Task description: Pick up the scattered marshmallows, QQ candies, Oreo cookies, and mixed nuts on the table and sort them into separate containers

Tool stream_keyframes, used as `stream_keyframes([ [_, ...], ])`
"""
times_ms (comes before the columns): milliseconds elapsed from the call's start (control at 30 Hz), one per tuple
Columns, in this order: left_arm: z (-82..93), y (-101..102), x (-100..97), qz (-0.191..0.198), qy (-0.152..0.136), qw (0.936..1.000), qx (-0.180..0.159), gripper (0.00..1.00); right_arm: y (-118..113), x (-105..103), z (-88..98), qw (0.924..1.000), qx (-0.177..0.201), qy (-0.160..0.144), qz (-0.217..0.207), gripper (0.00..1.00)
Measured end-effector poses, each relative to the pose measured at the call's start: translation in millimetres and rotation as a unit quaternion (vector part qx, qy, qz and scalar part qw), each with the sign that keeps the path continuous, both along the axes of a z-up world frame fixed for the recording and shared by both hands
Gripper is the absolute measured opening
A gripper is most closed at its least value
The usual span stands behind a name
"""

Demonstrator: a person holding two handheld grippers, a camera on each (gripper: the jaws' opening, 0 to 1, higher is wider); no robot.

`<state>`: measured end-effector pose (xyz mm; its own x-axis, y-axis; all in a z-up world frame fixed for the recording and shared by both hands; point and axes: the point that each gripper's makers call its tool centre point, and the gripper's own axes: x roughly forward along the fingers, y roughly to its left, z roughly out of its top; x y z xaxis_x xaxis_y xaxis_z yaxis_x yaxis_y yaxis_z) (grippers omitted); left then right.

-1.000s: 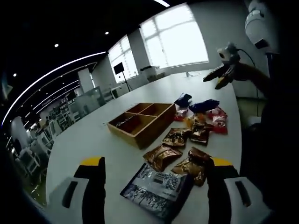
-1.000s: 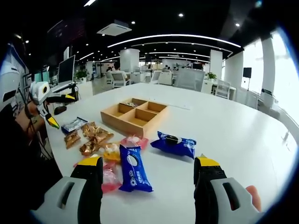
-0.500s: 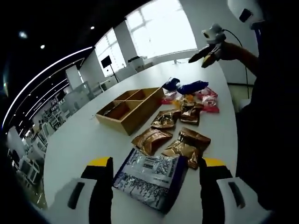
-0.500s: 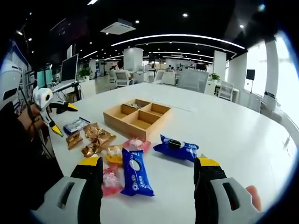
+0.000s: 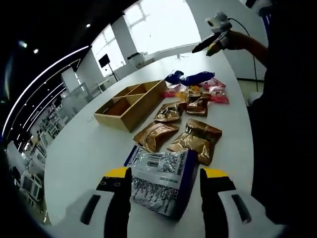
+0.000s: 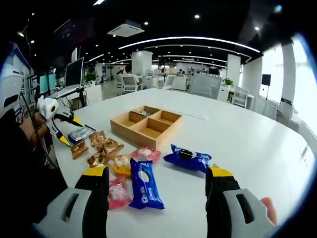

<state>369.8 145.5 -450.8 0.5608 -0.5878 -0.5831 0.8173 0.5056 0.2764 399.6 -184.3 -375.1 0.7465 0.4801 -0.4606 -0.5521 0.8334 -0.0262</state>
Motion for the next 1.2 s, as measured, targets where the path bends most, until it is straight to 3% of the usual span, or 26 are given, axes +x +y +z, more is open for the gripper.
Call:
stream_keyframes([
  [200,-4.6,-3,0.0,0.0,0.028,0.9994,-0.021,0.43,-2,-1,-2.9,1.0,0.001,0.002,-0.005,0.75],
  [533,-6.4,-5,-0.9,-0.008,0.041,0.9983,-0.04,0.33,-5,0,-6.0,0.9999,-0.001,0.003,-0.01,0.75],
  [967,-11.3,-12,-5.3,-0.03,0.015,0.9991,-0.026,0.21,-4,0,-11.2,0.9999,-0.003,0.008,-0.01,0.75],
  [1200,-7.1,-15,-5.8,-0.026,0.001,0.9993,-0.025,0.07,-1,-2,-14.0,0.9999,-0.003,0.01,-0.007,0.75],
])
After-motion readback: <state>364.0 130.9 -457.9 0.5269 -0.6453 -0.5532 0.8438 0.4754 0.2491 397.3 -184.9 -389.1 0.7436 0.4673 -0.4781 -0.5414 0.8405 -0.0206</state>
